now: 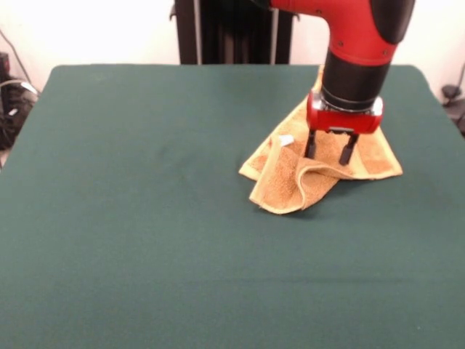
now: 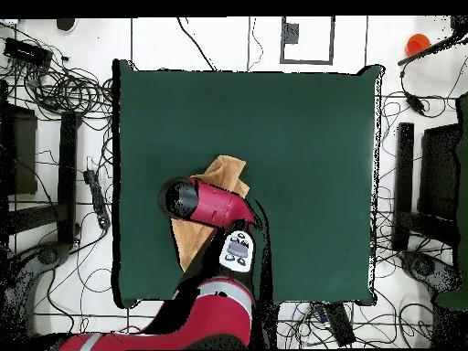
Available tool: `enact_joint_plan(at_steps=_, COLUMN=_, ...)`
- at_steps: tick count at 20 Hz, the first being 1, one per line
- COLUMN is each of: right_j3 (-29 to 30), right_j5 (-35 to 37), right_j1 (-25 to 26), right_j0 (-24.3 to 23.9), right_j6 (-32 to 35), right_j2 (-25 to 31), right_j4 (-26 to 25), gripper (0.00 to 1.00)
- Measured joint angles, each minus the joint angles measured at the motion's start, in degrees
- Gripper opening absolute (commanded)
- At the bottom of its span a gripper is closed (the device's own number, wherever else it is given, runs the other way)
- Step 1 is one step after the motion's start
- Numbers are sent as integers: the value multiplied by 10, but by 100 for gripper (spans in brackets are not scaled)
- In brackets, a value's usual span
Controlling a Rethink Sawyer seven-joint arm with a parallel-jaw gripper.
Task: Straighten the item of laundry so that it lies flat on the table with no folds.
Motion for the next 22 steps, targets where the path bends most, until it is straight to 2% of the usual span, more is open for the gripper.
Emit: enact_joint_plan(at_steps=22, right_j3=-25, right_j5=22, right_j1=7, right_j0=-3, right_j6=0, right_j2=5, right_j4=0, gripper=100)
